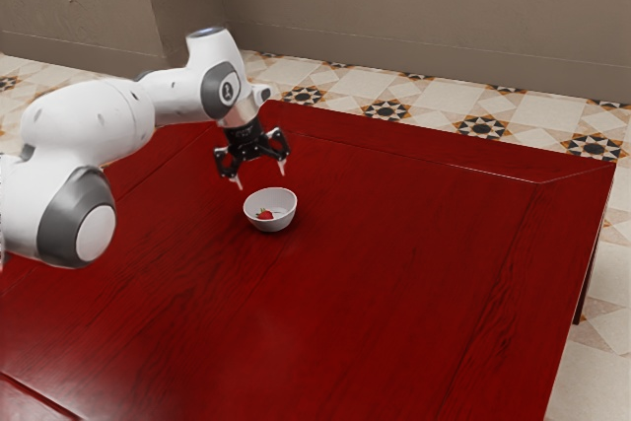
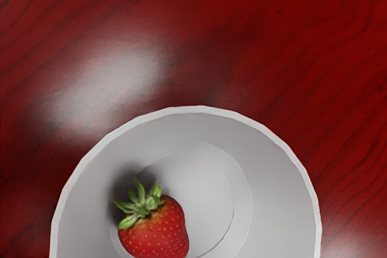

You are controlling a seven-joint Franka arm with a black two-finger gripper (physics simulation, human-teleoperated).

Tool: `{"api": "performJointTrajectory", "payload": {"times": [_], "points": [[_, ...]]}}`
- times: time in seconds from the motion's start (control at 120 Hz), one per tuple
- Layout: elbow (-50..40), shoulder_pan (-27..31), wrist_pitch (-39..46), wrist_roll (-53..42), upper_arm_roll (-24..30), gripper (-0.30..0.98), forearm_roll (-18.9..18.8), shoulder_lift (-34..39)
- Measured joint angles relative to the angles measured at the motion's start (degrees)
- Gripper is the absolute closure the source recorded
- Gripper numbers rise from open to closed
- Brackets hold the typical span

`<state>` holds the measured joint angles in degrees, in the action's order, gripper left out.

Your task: Take strawberry from the bowl

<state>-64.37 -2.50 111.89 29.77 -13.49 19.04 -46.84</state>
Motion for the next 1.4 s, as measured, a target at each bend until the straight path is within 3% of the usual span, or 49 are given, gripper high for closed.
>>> {"api": "performJointTrajectory", "payload": {"times": [0.35, 0.558, 1.192, 1.267, 1.4], "points": [[0.0, 0.0, -1.5, 6.2, -0.8, 0.3, 0.4, -2.0], [1.0, 0.0, -1.3, 8.5, -0.8, 0.38, 0.4, -3.8], [2.5, -0.2, 2.1, 12.1, 0.2, 0.45, 0.9, -7.8], [2.5, -0.2, 2.5, 12.4, 0.2, 0.37, 1.1, -8.1], [2.6, -0.2, 2.9, 12.7, 0.2, 0.35, 1.3, -8.2]]}}
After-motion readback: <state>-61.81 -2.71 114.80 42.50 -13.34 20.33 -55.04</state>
